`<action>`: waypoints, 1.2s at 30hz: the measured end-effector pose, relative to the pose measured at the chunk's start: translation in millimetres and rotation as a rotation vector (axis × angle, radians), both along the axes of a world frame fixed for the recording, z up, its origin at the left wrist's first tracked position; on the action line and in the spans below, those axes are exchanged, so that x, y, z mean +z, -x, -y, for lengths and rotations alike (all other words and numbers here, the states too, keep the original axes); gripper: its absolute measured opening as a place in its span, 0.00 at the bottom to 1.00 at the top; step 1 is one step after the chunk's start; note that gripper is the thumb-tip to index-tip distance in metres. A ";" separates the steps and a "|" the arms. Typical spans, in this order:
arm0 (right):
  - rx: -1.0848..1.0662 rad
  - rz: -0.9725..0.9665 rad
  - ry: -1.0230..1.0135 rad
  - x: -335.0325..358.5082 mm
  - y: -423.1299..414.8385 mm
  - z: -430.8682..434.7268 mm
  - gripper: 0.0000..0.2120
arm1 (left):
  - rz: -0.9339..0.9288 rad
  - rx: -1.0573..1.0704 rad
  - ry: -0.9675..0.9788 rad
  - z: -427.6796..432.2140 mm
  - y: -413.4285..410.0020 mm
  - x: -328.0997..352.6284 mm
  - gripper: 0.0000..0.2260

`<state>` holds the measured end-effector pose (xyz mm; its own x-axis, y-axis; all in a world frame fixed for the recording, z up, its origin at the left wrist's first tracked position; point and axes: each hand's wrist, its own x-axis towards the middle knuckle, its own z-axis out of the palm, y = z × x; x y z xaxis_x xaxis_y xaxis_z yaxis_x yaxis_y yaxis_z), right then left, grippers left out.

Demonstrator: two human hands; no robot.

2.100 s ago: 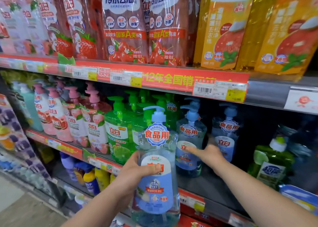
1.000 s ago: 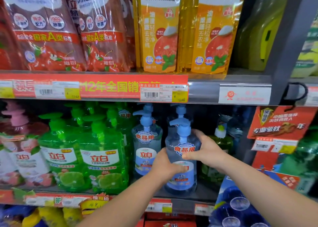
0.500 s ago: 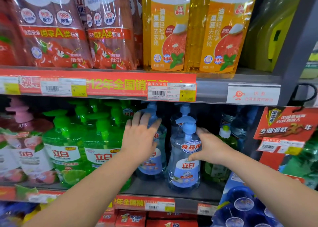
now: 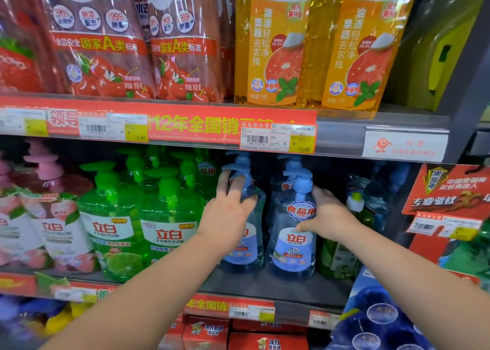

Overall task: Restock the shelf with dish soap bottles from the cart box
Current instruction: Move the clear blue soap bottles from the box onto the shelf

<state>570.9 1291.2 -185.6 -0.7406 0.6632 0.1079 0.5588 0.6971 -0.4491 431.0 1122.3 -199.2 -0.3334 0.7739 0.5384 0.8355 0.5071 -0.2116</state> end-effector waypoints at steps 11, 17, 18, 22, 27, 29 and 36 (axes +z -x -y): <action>0.019 -0.045 0.016 -5.2 -0.9 -0.8 0.47 | -0.068 -0.040 0.129 -6.5 11.6 -14.1 0.33; 0.024 -0.028 0.002 -10.6 1.9 -2.4 0.50 | 0.022 -0.044 0.209 -3.7 15.3 -34.5 0.49; 0.024 -0.033 -0.004 -11.5 2.4 -3.0 0.50 | 0.035 -0.050 0.214 -3.3 15.9 -36.6 0.50; 0.031 -0.041 -0.019 -14.4 4.7 -8.1 0.51 | 0.071 -0.046 0.230 -4.4 18.5 -35.2 0.49; 0.009 -0.035 -0.003 -13.5 11.4 -13.1 0.51 | 0.069 -0.027 0.230 -10.3 21.1 -38.1 0.48; 0.009 -0.030 0.005 -12.2 13.2 -15.1 0.51 | 0.057 -0.033 0.219 -13.8 22.7 -39.4 0.48; 0.000 -0.025 0.007 -10.1 13.6 -13.9 0.51 | 0.047 -0.034 0.207 -15.7 27.3 -43.8 0.47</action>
<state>557.3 1305.1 -195.7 -0.7380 0.6639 0.1212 0.5474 0.6939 -0.4679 403.7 1138.1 -243.0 -0.3266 0.8775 0.3511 0.8626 0.4286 -0.2686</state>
